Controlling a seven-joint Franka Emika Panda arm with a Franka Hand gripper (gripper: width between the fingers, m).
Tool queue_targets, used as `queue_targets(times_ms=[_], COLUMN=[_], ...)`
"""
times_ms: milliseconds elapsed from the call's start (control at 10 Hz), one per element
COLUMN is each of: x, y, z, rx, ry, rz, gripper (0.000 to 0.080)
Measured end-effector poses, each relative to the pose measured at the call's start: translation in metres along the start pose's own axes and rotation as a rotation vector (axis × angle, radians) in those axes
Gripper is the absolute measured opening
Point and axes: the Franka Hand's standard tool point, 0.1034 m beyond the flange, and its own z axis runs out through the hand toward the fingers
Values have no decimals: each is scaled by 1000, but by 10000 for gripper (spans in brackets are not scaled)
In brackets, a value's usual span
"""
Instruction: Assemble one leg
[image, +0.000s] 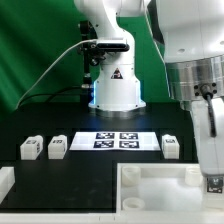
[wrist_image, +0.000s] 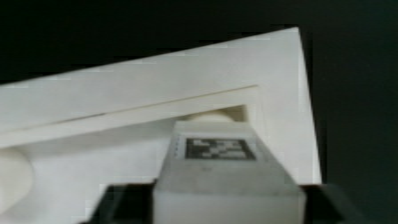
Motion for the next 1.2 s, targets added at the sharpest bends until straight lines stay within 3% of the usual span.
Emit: queue_targets(times_ms=[100, 200, 400, 600, 700, 800, 900, 1100, 1200], x=[-1, -1, -1, 0, 0, -2, -1, 0, 0], y=[0, 1, 2, 1, 2, 2, -1, 0, 0], z=[0, 2, 2, 2, 2, -2, -4, -2, -2], rx=[-1, -3, -8, -8, -19, -59, -62, -62, -61], ry=[0, 3, 4, 3, 7, 21, 37, 35, 34], rz=[-5, -209, -470, -696, -833, -1048, -1230, -1200, -1176], gripper=[514, 606, 640, 648, 648, 649, 649, 649, 560])
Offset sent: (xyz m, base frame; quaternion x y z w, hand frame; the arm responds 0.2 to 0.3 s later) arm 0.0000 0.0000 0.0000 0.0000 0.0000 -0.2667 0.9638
